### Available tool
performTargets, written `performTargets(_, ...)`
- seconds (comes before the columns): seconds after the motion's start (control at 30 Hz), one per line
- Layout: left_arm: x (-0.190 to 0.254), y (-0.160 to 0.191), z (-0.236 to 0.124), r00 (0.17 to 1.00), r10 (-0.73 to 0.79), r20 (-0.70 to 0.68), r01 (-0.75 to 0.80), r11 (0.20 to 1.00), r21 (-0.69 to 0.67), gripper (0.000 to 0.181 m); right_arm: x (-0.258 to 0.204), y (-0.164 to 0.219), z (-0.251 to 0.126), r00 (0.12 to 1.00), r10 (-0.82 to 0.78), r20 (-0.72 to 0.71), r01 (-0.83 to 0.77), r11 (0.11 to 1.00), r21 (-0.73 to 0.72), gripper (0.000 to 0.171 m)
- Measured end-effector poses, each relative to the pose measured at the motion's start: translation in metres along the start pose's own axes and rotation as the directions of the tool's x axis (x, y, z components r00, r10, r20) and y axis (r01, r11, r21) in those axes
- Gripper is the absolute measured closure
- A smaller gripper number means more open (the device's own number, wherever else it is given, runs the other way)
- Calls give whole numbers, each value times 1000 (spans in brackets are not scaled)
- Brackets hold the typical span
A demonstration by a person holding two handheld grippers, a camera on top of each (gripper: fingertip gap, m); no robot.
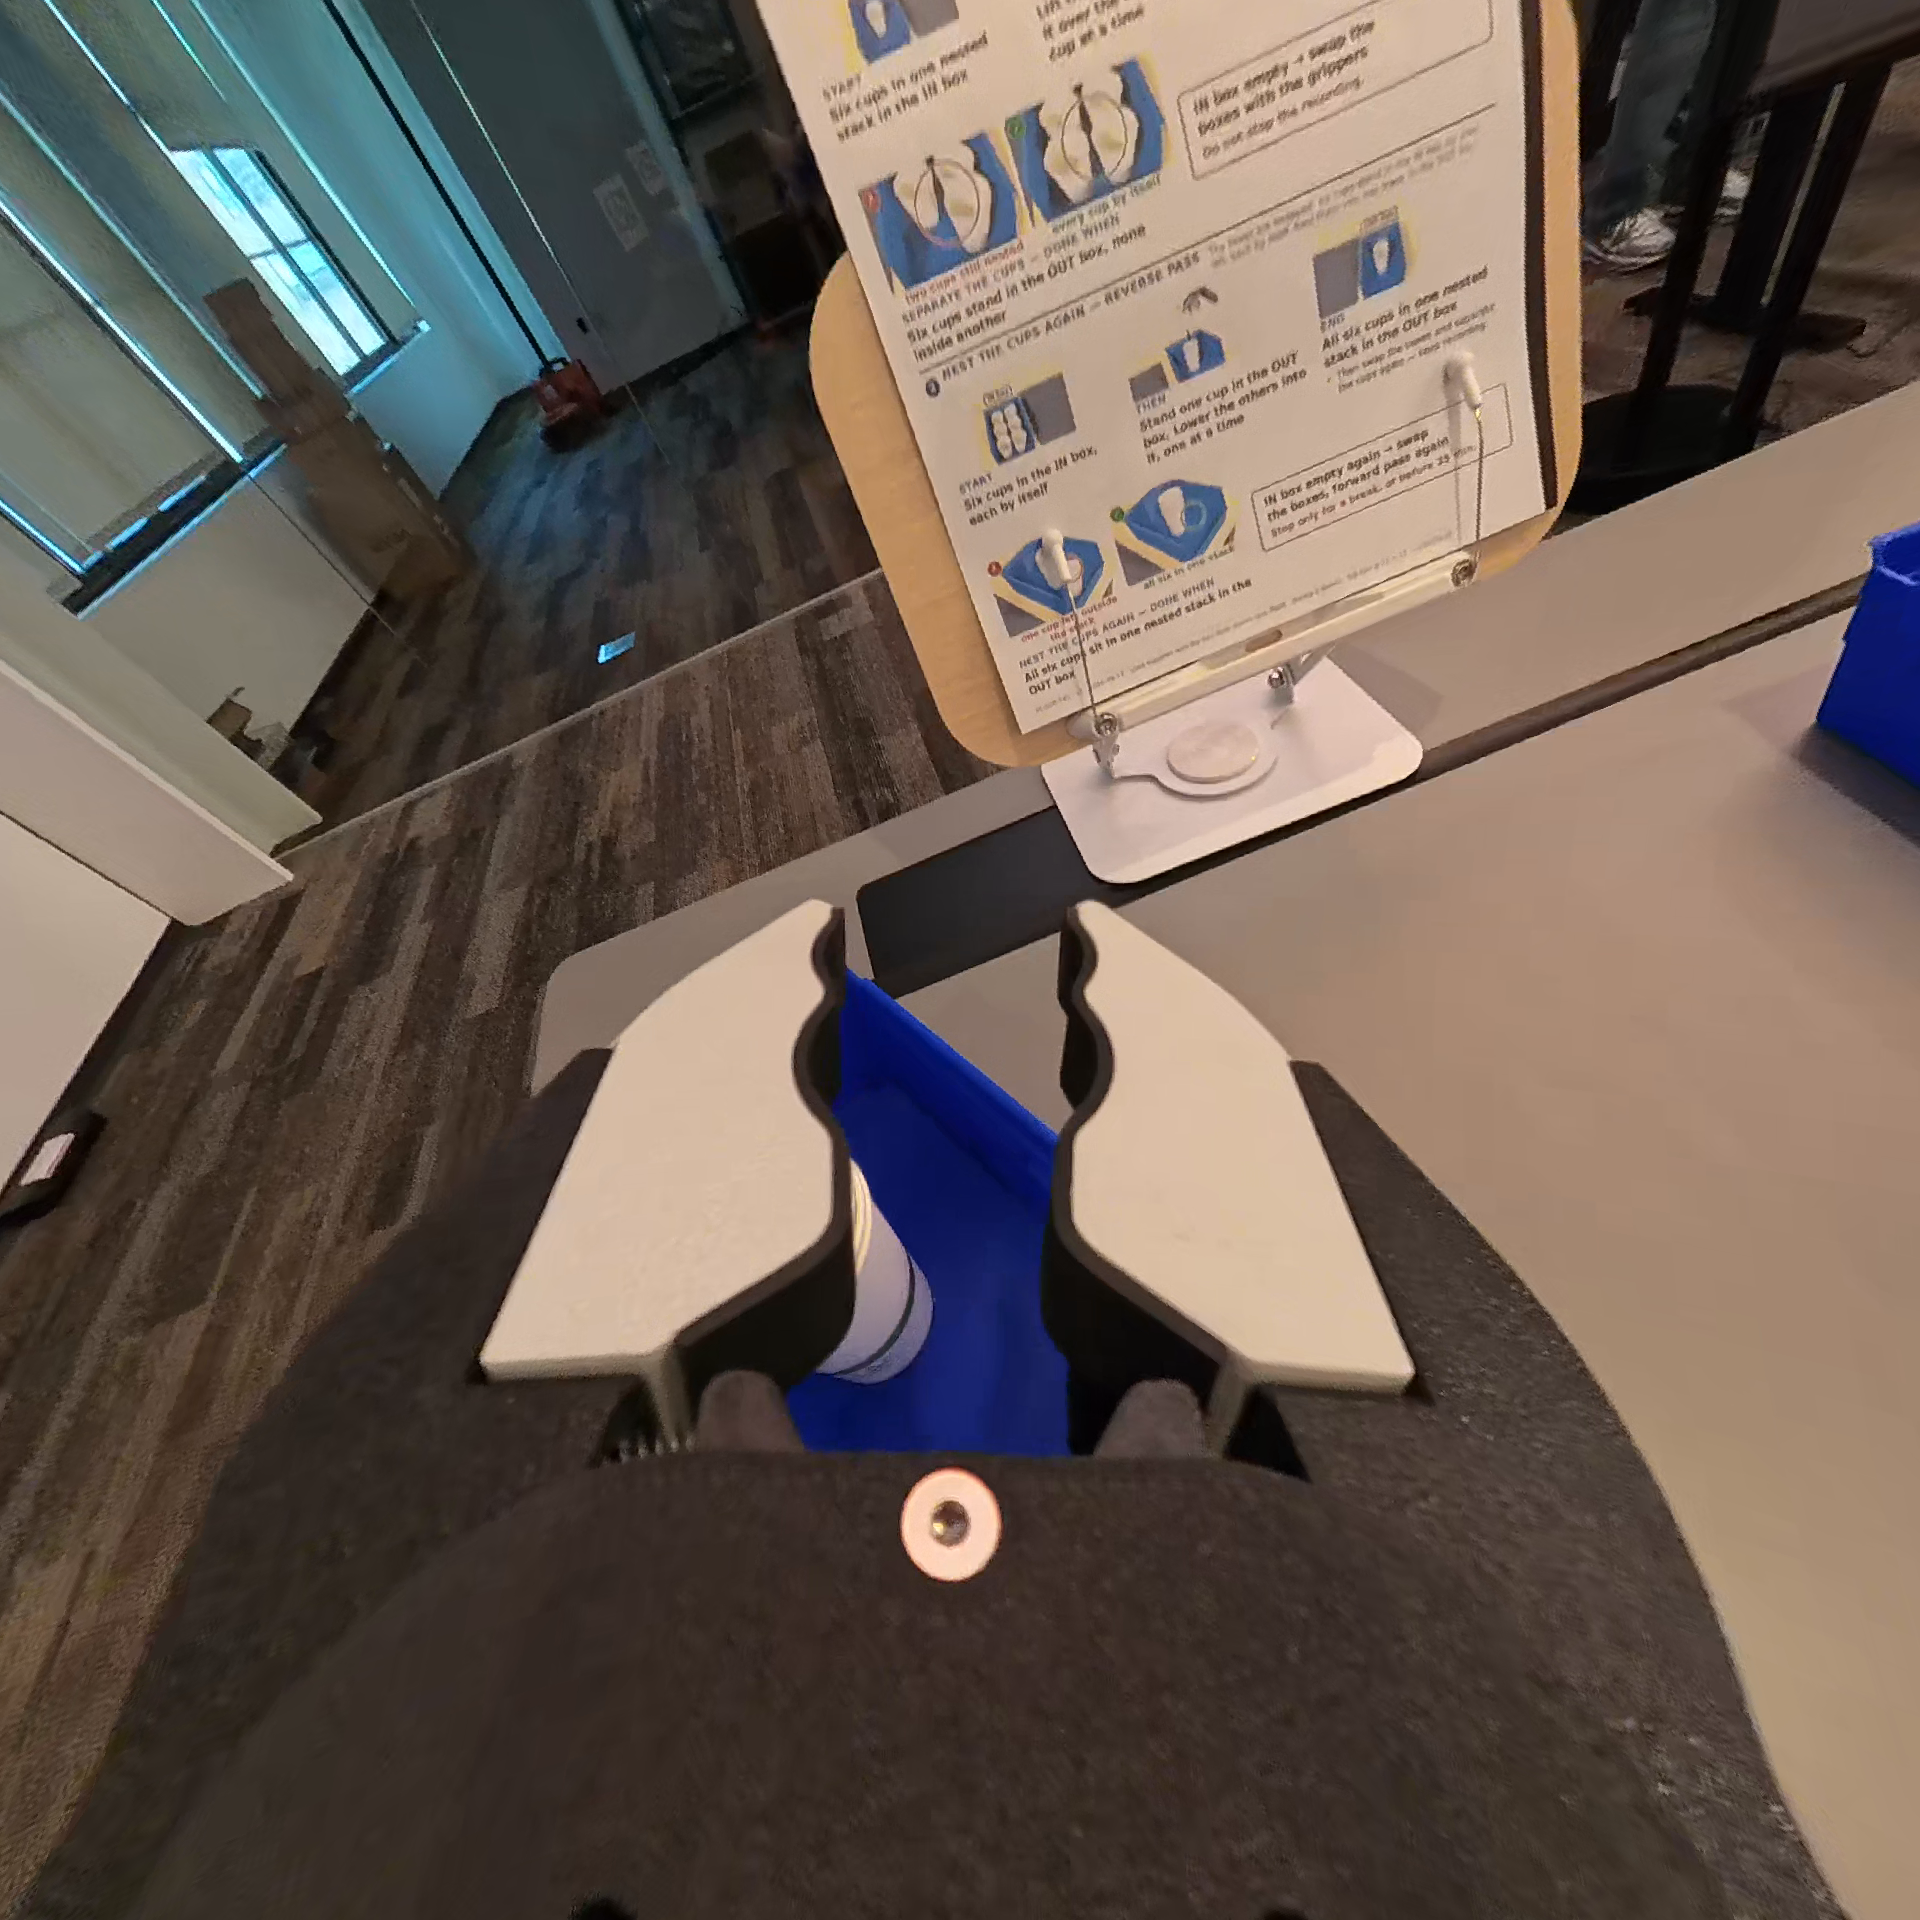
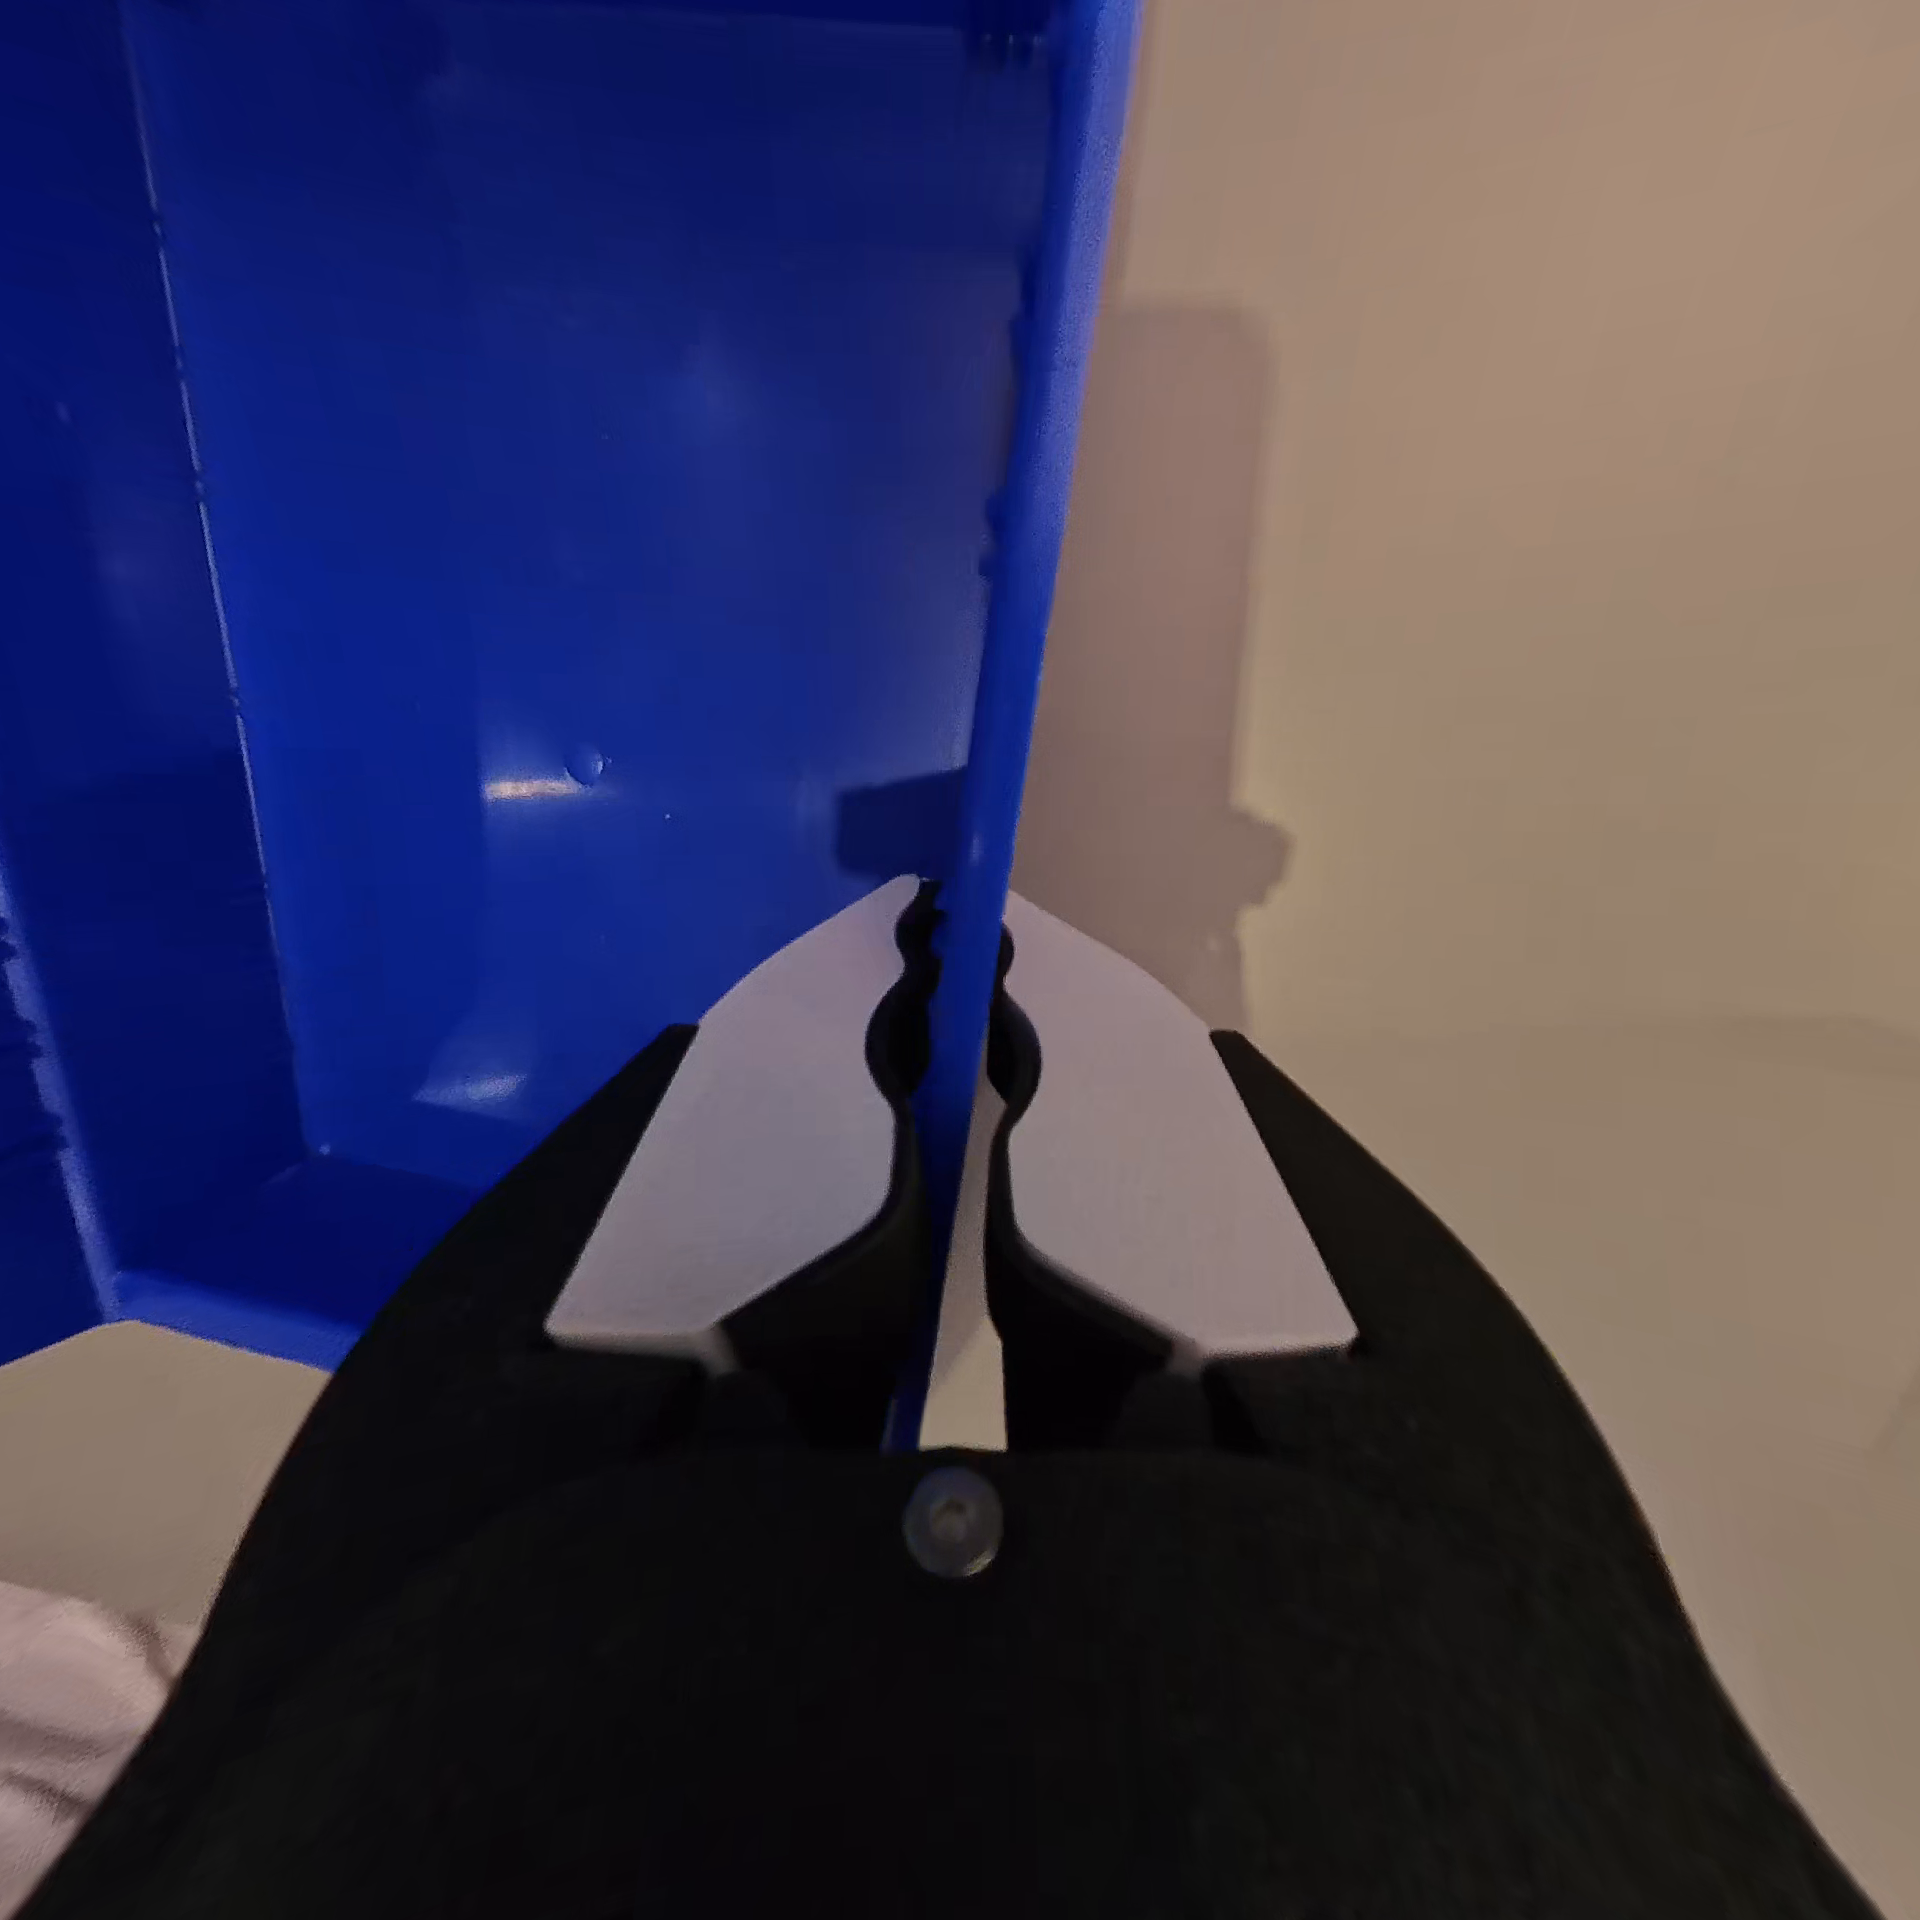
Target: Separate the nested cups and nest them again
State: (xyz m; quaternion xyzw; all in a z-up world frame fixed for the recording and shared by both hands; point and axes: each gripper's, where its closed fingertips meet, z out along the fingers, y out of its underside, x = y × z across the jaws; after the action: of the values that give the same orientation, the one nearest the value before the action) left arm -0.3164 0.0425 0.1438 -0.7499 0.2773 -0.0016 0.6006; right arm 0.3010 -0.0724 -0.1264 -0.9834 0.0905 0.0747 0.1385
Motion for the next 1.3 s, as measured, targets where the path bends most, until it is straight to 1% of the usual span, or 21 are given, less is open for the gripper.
performTargets(0.03,-3,1,-3,1000,12,18,-12,1000,-11,142,1,-1,0,1000,-18,-7,18,1000,11,164)
performTargets(0.1,-18,13,-11,995,50,88,-44,996,-75,141,3,-1,0,999,-32,-22,32,999,28,161)
performTargets(0.17,-44,32,-25,978,80,193,-50,987,-154,130,7,-4,-6,998,-42,-52,46,996,81,141)
performTargets(0.23,-70,61,-41,957,68,283,-4,976,-220,121,7,-11,-17,998,-39,-52,47,985,164,130)
performTargets(0.27,-79,81,-49,949,50,311,36,964,-264,116,6,-15,-26,998,-36,-47,45,976,214,126)
performTargets(0.3,-86,104,-55,945,29,327,83,943,-323,111,5,-20,-36,998,-38,-44,49,961,272,125)
performTargets(0.37,-90,149,-60,948,-35,317,170,896,-410,109,-1,-29,-60,998,-54,-21,58,930,362,126)
performTargets(0.47,-90,198,-57,930,-197,309,324,836,-444,117,-15,-34,-90,996,-71,50,42,896,442,123)
performTargets(0.53,-91,220,-57,906,-269,327,401,794,-457,117,-19,-37,-102,996,-82,45,49,868,493,124)
performTargets(0.6,-92,231,-56,887,-300,352,441,774,-454,116,-22,-41,-106,993,-113,22,85,846,527,126)
performTargets(0.67,-93,239,-55,876,-308,370,461,759,-459,117,-27,-39,-101,984,-176,13,143,841,521,127)
performTargets(0.8,-81,255,-44,877,-311,368,471,711,-523,114,-26,-32,-86,977,-212,-10,193,866,462,127)
performTargets(0.87,-81,265,-37,884,-279,374,456,688,-564,117,-27,-30,-84,976,-216,1,193,873,448,126)
performTargets(0.9,-82,273,-33,887,-265,377,451,666,-594,117,-27,-30,-84,975,-223,1,199,872,448,126)
performTargets(0.97,-79,286,-24,891,-289,351,453,618,-643,119,-28,-30,-87,974,-226,0,201,867,457,127)
performTargets(1.03,-77,293,-13,892,-317,323,452,605,-656,131,-31,-32,-91,973,-231,7,200,856,477,127)
performTargets(1.07,-77,296,-8,893,-324,313,450,608,-654,141,-33,-33,-93,971,-239,12,204,851,485,128)
performTargets(1.1,-76,299,-5,894,-330,303,447,607,-657,159,-35,-33,-94,969,-247,12,210,847,489,128)
performTargets(1.13,-76,304,-2,896,-331,297,442,600,-666,167,-36,-33,-94,967,-254,7,218,846,487,128)
performTargets(1.2,-76,308,2,902,-328,280,428,599,-677,170,-36,-32,-93,965,-262,-12,236,848,475,129)
performTargets(1.3,-77,306,8,927,-310,211,367,632,-683,169,-36,-32,-88,964,-265,-27,248,858,449,131)
